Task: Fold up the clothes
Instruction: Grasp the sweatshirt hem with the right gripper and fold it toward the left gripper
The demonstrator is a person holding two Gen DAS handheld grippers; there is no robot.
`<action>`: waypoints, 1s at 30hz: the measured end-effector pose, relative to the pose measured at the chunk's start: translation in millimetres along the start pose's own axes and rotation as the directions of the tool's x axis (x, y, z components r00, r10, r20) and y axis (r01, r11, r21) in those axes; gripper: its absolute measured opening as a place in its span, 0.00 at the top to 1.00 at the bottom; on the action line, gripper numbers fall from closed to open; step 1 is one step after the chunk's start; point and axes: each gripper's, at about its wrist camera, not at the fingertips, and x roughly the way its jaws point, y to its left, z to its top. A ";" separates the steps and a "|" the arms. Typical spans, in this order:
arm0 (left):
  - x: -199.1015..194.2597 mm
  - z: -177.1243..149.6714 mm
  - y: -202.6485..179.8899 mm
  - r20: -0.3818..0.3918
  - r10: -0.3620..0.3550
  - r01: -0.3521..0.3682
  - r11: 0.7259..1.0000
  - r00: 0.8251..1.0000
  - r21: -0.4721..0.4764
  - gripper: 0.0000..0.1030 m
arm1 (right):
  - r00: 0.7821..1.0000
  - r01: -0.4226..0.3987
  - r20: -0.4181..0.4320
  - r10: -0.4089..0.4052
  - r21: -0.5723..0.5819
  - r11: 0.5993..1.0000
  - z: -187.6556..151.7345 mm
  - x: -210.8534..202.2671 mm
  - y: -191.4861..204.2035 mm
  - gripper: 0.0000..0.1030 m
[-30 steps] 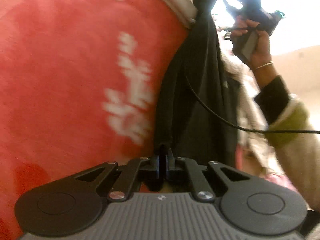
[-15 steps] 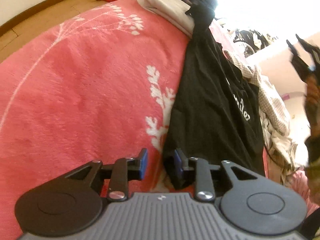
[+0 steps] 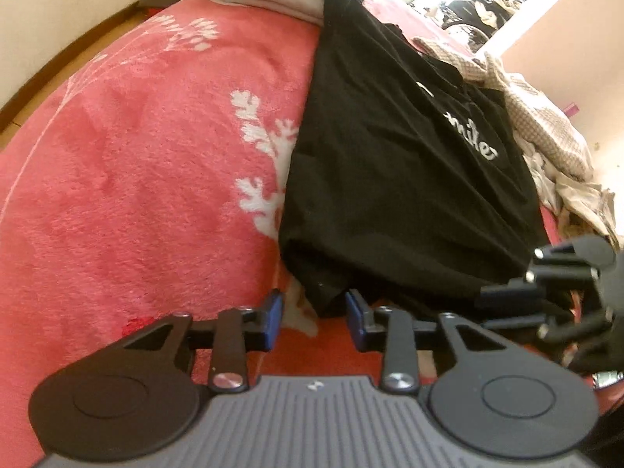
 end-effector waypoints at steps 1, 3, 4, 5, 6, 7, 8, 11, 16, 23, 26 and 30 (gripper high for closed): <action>1.0 0.4 -1.1 0.003 0.009 -0.009 1.000 1.000 -0.009 0.98 | 0.999 0.033 0.003 -0.033 -0.040 0.999 -3.2 3.0 6.8 0.83; -0.7 2.1 -3.0 0.006 0.018 -0.018 1.000 1.000 -0.019 0.98 | 0.997 0.074 0.003 -0.074 -0.047 0.996 -7.3 7.2 6.8 0.89; -4.9 3.5 -3.9 0.001 0.010 -0.010 1.000 1.000 -0.011 0.98 | 0.995 0.102 0.007 -0.102 -0.039 0.994 -6.0 10.1 3.3 0.92; -8.6 5.1 -3.4 -0.008 0.009 -0.009 1.000 1.000 -0.004 0.98 | 0.993 0.119 0.015 -0.119 -0.021 0.993 -5.0 11.7 -1.4 0.93; -11.8 6.9 -1.3 -0.022 0.013 -0.013 1.000 1.000 0.004 0.98 | 0.991 0.129 0.027 -0.129 0.000 0.992 -4.3 12.0 -7.5 0.94; -15.0 8.7 0.8 -0.037 0.018 -0.018 1.000 0.999 0.012 0.98 | 0.990 0.138 0.041 -0.138 0.014 0.990 -3.3 10.1 -12.7 0.94; -18.2 10.6 2.8 -0.051 0.024 -0.023 1.000 0.998 0.020 0.98 | 0.987 0.147 0.055 -0.148 0.029 0.989 -2.3 8.1 -17.9 0.94; -27.8 16.1 9.0 -0.094 0.040 -0.036 0.998 0.995 0.044 0.98 | 0.981 0.174 0.084 -0.176 0.033 0.984 -1.6 7.8 -30.5 0.94; -31.8 22.0 19.2 -0.171 0.071 -0.057 0.995 0.983 0.082 0.98 | 0.976 0.198 0.086 -0.198 0.004 0.980 -6.3 11.9 -32.1 0.94; -6.2 11.3 22.2 -0.245 0.156 -0.113 0.977 0.957 0.179 0.94 | 0.993 0.100 0.072 -0.096 -0.045 0.994 -8.0 20.0 -16.0 0.93; -11.4 3.1 13.9 -0.233 0.217 -0.150 0.950 0.948 0.275 0.89 | 0.995 0.066 0.074 -0.060 -0.077 0.995 -8.9 24.1 -6.0 0.93; -28.4 -2.0 -2.6 -0.145 0.251 -0.186 0.915 0.957 0.358 0.85 | 0.997 0.032 0.078 -0.025 -0.094 0.995 -7.3 32.4 3.2 0.93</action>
